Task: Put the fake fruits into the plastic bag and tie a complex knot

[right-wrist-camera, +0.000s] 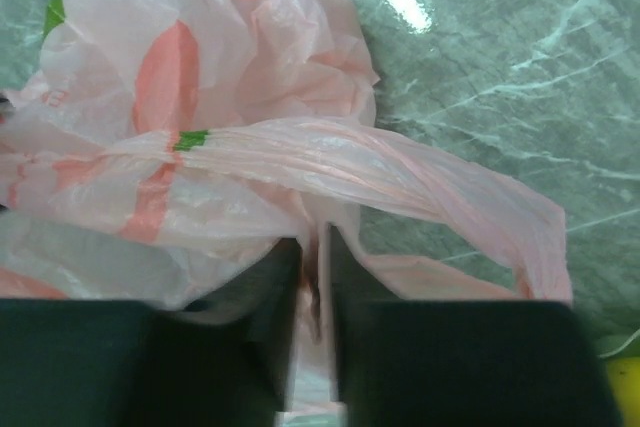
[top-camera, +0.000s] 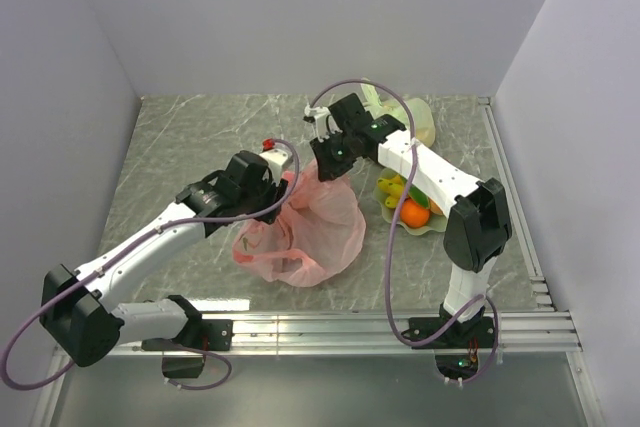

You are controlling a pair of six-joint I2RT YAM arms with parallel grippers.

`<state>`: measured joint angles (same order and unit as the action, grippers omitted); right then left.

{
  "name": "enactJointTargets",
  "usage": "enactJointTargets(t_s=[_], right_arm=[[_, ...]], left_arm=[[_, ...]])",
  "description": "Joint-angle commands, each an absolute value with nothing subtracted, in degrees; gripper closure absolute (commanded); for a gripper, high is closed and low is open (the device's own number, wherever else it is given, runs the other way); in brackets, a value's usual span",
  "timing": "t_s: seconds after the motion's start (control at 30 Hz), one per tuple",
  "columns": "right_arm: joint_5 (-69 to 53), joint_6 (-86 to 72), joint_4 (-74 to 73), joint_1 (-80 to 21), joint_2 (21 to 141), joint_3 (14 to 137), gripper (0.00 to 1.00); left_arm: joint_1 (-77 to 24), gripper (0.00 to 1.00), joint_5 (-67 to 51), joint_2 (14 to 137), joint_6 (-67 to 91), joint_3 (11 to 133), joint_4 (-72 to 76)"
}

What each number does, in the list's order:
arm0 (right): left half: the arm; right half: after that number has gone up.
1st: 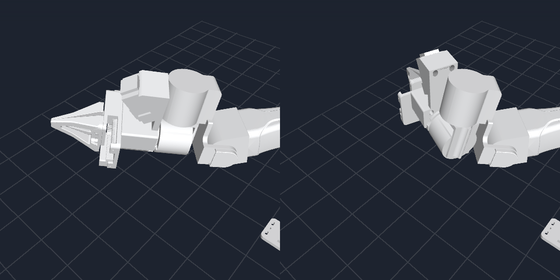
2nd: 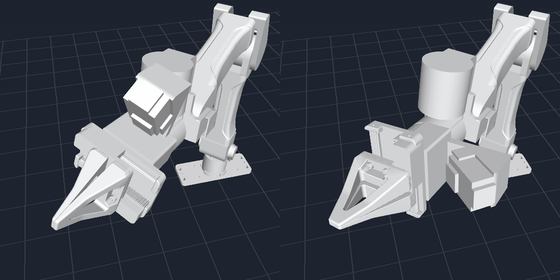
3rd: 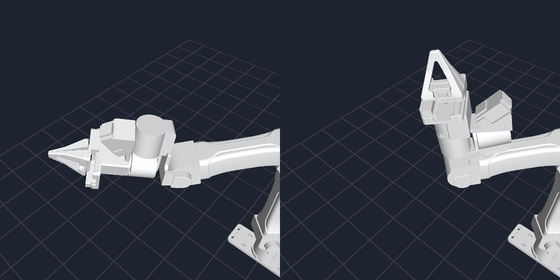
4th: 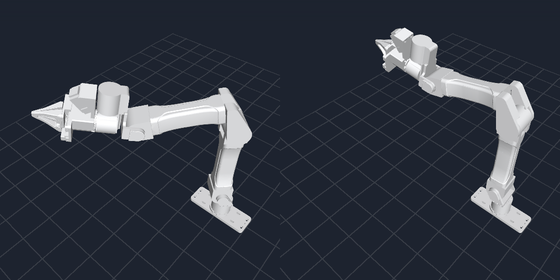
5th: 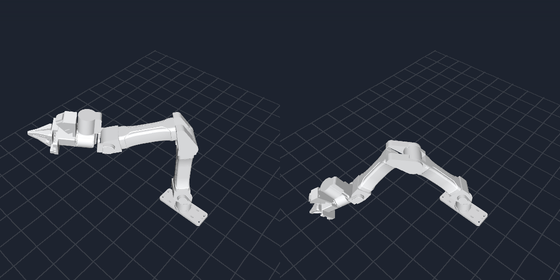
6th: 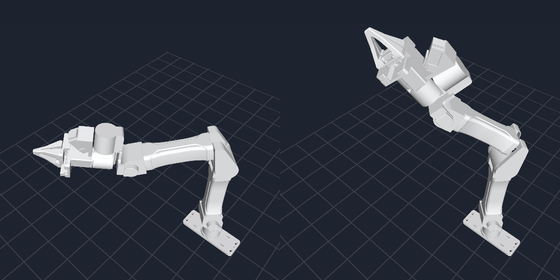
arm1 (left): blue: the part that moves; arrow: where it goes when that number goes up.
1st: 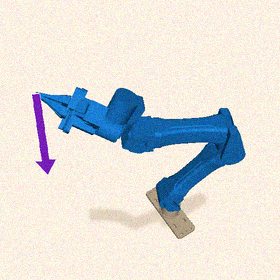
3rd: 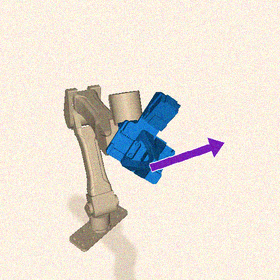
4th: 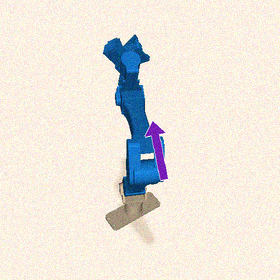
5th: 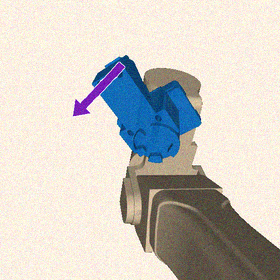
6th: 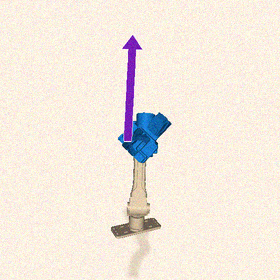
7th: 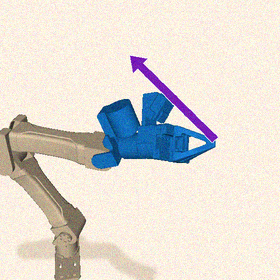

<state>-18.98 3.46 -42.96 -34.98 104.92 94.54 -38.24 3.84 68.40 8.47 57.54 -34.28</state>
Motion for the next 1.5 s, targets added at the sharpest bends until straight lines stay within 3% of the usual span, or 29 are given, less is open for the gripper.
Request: enactJointTargets(t_s=[0.0, 0.03, 0.07, 0.13, 0.17, 0.63, 1.07, 1.3, 1.47], right_arm=[[-20.2, 4.7, -42.8, -35.3, 103.5, 96.9, 0.69], [-20.2, 4.9, -42.5, -35.1, 103.0, 96.3, 0.49], [-20.2, 5.0, -42.0, -34.6, 101.2, 95.3, 0.25], [-20.2, 5.2, -41.7, -33.7, 98.7, 94.1, 0.12], [-20.5, 5.6, -41.7, -32.2, 95.9, 93.7, 0.12], [-9.0, 18.0, -50.5, -22.0, 73.7, 78.0, 0.16], [-2.9, 20.9, -49.3, -14.6, 77.3, 74.0, 0.29], [1.1, 22.6, -42.0, -14.8, 75.6, 64.9, 0.19], [3.8, 23.3, -37.9, -14.9, 77.2, 62.2, 0.17]], left_arm=[[-37.4, 0.60, 3.3, 69.2, 12.2, 57.0, -32.0], [-36.9, 0.68, 1.8, 69.5, 12.5, 56.6, -32.0], [-36.6, 0.82, 1.1, 69.7, 12.9, 56.5, -32.0], [-35.4, 0.93, 0.5, 70.5, 13.3, 56.9, -32.4], [-35.2, 0.99, 0.5, 70.7, 13.6, 57.2, -32.9], [-32.7, 1.00, -5.7, 70.7, 16.9, 57.5, -32.9], [-31.9, 0.99, -7.5, 70.5, 16.1, 57.9, -33.1], [-31.6, 1.00, -7.1, 70.5, 16.5, 57.6, -32.8], [-31.5, 1.00, -7.1, 70.3, 17.0, 57.6, -33.0]])
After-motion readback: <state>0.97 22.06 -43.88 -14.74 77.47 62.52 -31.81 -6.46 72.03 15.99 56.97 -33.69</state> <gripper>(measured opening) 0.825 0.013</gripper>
